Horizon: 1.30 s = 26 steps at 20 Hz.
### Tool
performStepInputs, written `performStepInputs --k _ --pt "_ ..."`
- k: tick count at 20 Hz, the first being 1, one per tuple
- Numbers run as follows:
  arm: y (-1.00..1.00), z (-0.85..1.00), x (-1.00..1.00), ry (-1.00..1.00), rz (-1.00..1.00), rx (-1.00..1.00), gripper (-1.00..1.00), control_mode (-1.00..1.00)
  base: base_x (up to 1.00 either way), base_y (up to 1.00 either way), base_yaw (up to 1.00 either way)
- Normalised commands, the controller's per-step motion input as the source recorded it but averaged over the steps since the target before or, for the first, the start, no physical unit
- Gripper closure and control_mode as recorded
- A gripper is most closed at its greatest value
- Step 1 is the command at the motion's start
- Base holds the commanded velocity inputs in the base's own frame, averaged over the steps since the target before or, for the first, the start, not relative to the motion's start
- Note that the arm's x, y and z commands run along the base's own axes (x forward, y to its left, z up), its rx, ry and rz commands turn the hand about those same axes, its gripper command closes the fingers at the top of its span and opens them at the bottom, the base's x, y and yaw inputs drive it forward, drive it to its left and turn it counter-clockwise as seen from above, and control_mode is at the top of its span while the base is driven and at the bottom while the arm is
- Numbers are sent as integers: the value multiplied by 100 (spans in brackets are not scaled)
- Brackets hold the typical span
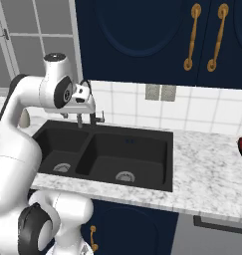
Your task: Pick the pan and sponge and place them into the sink. Then turn on the water.
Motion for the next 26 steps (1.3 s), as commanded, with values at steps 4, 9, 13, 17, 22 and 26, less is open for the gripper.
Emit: performStepInputs --k 4,9,13,17,22,26 --pt "31 -28 -44 1 1 14 -100 -100 0 0 0" --pt "96 -20 -65 1 3 3 -100 -100 0 0 0" --pt "100 -10 -15 0 0 0 -100 -100 0 0 0" --pt "100 -4 0 0 -2 0 -100 -100 0 0 0" --pt "100 -13 0 2 0 0 -100 -100 0 0 0" --pt "100 -42 0 8 0 0 -100 -100 0 0 0"
